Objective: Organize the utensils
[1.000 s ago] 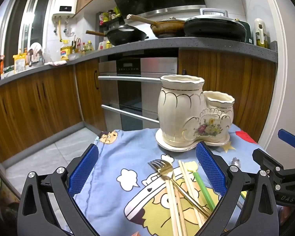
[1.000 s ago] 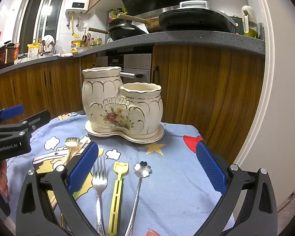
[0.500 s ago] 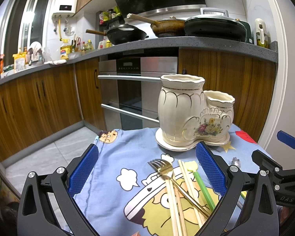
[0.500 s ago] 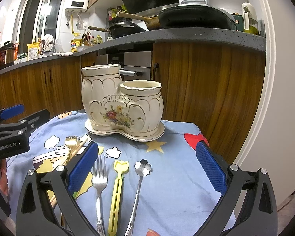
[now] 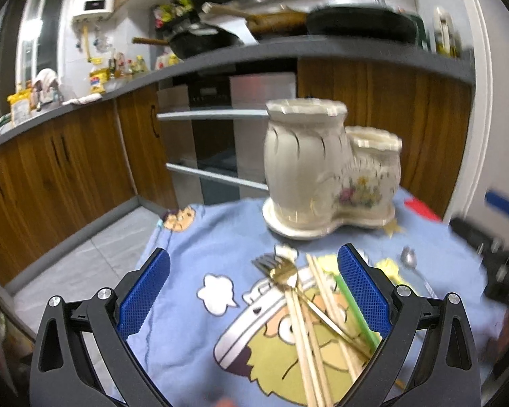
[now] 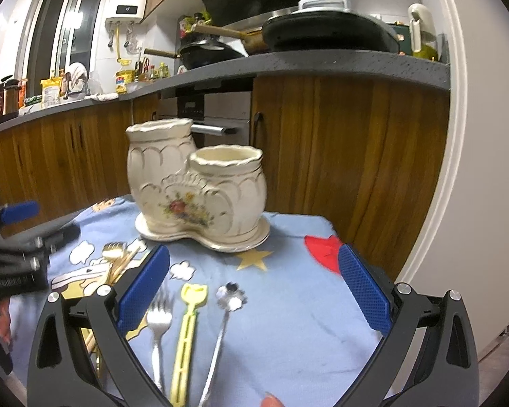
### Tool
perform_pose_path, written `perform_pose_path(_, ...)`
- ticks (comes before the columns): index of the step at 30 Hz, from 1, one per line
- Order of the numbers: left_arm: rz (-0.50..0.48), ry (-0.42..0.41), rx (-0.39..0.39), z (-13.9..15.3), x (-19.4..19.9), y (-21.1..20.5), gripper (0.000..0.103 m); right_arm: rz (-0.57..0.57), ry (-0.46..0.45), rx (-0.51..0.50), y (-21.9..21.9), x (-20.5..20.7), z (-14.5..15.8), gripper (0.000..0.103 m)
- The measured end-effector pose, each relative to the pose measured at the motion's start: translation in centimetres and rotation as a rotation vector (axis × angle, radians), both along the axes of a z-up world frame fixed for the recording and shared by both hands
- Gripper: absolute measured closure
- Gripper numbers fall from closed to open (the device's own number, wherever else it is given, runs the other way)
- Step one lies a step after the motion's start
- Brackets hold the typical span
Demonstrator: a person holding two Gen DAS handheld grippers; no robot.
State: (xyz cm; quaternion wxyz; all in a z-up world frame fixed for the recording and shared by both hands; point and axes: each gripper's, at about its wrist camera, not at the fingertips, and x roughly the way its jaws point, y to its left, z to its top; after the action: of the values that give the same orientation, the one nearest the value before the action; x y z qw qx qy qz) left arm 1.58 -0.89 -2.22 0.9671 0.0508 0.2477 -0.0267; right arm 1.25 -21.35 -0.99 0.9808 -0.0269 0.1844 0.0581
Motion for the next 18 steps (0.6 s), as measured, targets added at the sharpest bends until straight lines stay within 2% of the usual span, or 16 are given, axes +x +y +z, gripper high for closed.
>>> perform_pose_path(3,-0.038,0.044,0.03,-0.7,0.2,-0.7,0.005,-0.011,-0.016,-0.021,-0.6,0.2,0.4,0.005)
perform_pose_path(6,-0.056,0.091,0.045,-1.5,0.4,-1.0,0.005,0.004,0.02,-0.01,-1.3,0.8,0.4,0.005)
perform_pose_path(11,-0.062,0.173,-0.061,-1.7,1.0,0.3,0.005,0.038,0.083,0.033,-2.3,1.4,-0.1,0.005)
perform_pose_path(18,-0.022,0.16,-0.084,-0.8,1.0,2.1,0.006,0.134,0.148,0.045,-1.6,1.6,-0.7,0.005)
